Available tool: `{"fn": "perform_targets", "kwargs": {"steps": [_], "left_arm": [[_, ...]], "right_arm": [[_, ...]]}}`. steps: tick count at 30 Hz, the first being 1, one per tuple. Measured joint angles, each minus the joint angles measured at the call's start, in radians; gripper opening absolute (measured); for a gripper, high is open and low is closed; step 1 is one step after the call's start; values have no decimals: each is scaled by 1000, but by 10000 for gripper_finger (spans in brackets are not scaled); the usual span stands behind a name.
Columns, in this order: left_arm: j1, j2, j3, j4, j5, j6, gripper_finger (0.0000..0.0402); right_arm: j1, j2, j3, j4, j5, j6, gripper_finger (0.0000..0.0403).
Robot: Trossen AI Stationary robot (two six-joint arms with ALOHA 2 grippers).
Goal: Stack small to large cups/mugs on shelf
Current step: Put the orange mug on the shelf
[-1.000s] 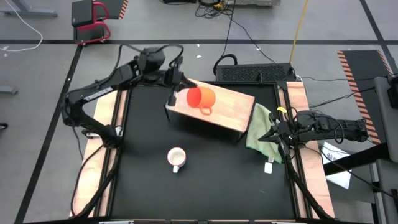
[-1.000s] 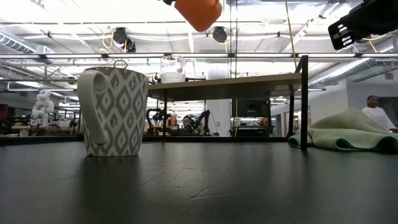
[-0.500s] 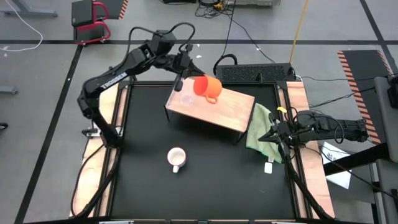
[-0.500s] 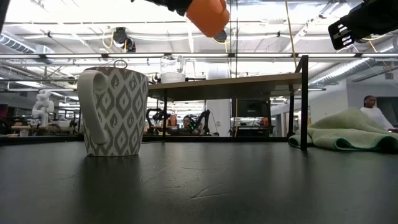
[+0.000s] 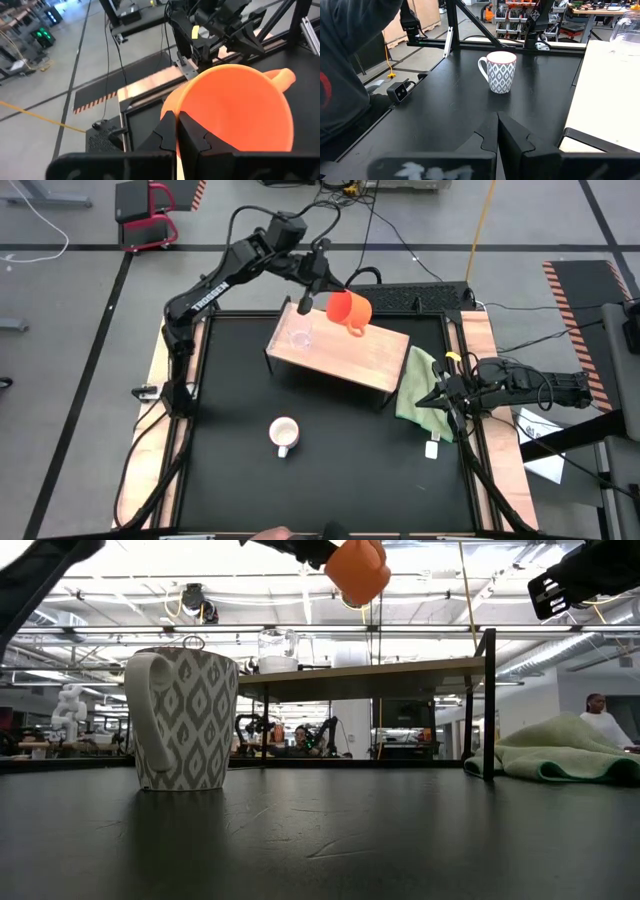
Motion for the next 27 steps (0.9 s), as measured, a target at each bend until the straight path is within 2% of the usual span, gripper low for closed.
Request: {"fn": "perform_targets", "kwargs": {"steps": [4,11,27], "left_arm": [[-14,18,8,-76,-5,47,0],[-41,28,7,-229,-117,116,0],[-85,54,7,-338,-175,158,0]], "right_arm": [[0,0,0,0,0,0,0],[0,1,0,0,0,0,0],[0,3,0,0,0,0,0]]}}
